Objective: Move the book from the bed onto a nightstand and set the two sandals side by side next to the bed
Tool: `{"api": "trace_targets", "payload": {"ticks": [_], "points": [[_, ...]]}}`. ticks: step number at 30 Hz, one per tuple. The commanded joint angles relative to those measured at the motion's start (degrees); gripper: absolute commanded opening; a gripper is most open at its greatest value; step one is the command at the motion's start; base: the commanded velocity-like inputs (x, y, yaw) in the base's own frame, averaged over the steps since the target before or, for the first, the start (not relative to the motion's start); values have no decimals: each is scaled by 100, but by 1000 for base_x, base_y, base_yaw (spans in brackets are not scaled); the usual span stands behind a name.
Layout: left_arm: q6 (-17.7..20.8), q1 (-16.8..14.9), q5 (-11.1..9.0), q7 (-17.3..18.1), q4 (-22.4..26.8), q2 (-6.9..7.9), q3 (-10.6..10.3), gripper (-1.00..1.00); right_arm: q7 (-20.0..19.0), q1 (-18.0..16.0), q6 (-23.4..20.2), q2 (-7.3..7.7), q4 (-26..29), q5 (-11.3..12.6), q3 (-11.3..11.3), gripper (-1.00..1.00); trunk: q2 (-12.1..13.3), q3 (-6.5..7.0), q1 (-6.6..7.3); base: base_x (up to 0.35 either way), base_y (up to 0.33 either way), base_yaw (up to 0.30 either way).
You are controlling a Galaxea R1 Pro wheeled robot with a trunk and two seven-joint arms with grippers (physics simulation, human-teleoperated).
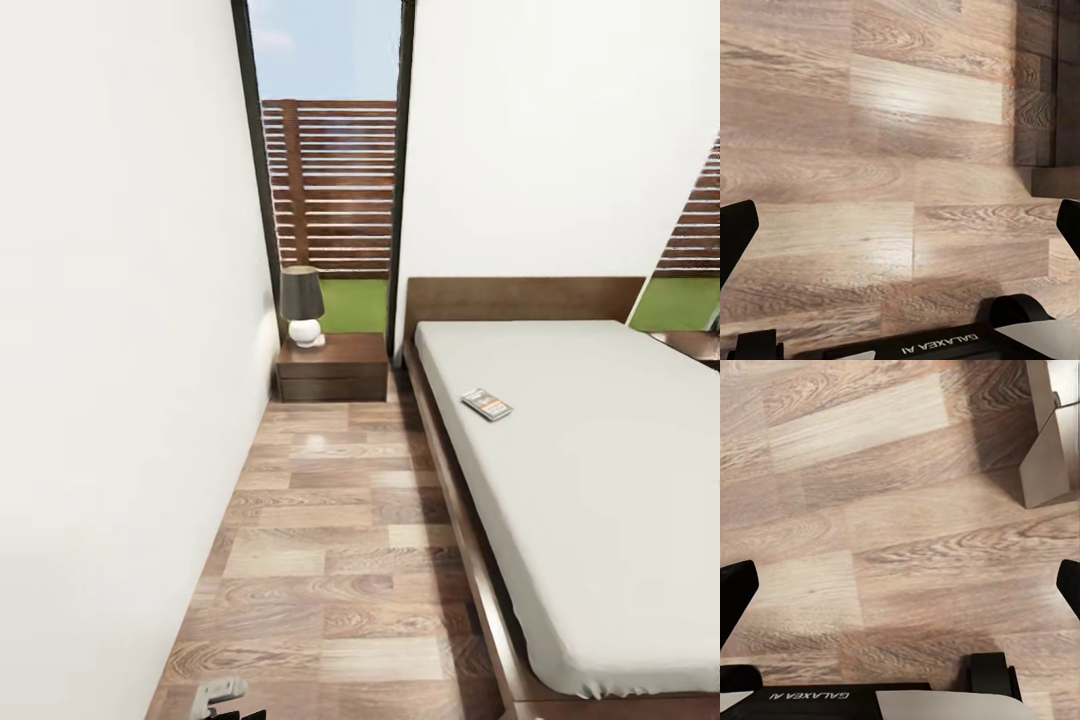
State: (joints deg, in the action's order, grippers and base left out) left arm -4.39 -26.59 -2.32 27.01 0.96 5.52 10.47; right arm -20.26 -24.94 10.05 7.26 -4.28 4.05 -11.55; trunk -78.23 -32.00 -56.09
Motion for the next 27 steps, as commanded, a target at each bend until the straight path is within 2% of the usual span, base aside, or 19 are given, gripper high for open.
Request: {"api": "trace_targets", "payload": {"ticks": [1,17,27], "points": [[-9,-4,-23,24,-8,2,7,100,-35,-10,32,3,-29,44,-13,100,-3,4,0,0,0,-82],[-9,-4,-23,24,-8,2,7,100,-32,-10,30,3,-29,44,-13,100,-3,147,0,0,0,-81],[-9,-4,-23,24,-8,2,7,100,-24,-10,26,3,-29,50,-13,100,-3,164,0,0,0,-12]]}}
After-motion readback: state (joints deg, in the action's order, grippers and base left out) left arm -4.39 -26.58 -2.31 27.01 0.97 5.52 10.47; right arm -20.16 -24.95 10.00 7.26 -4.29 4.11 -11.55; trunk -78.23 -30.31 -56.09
